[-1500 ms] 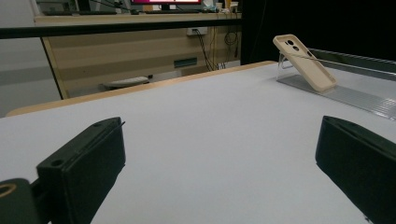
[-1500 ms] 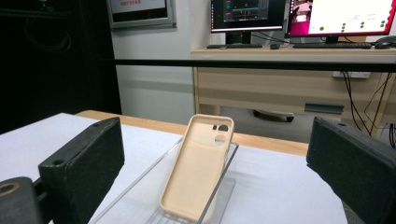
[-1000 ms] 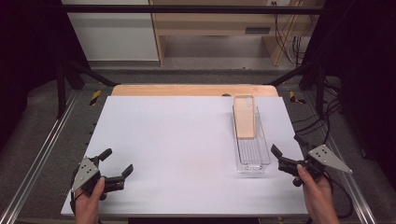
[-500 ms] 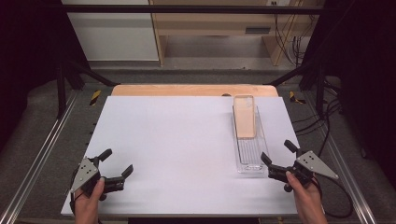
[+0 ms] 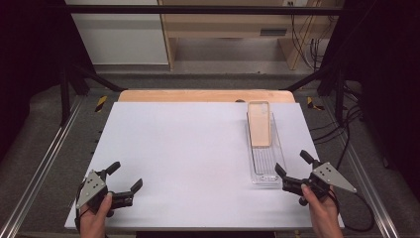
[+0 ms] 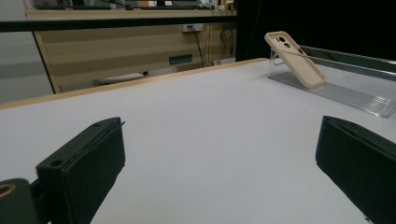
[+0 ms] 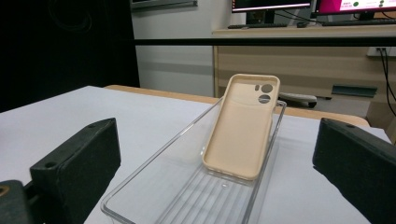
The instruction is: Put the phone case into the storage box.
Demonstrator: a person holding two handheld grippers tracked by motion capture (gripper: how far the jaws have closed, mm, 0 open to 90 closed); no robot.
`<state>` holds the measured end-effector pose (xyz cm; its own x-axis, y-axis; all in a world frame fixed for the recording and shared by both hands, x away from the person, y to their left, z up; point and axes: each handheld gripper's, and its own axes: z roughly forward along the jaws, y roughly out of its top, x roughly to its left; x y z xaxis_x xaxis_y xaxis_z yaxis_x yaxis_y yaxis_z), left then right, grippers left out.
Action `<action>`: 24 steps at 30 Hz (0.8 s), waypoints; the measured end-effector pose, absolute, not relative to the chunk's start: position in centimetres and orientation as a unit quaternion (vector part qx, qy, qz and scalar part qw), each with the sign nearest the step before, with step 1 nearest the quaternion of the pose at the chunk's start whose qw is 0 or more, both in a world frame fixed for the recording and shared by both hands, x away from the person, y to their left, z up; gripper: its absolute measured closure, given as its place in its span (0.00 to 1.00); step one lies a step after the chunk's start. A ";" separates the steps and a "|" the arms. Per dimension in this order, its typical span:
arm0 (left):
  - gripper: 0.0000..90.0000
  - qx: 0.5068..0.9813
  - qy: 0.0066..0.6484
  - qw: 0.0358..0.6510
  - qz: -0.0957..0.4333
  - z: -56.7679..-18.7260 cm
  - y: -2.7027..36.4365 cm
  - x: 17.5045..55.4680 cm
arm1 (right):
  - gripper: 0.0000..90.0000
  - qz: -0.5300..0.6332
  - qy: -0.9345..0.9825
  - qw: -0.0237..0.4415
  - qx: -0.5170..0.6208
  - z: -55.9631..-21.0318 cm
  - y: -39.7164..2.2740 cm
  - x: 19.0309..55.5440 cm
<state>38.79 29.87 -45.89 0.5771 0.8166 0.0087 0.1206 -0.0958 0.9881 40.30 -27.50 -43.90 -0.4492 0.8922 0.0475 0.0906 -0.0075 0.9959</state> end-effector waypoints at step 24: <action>0.01 0.676 0.343 0.579 0.301 -45.9 29.9 39.2 | 0.03 0.594 0.618 0.322 0.402 -44.2 -24.8 42.1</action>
<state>39.24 29.94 -45.88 0.5831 0.8123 0.0099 0.1151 -0.0946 0.9888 42.13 -24.83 -44.18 -0.4699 0.8791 0.0801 0.1149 -0.0290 0.9929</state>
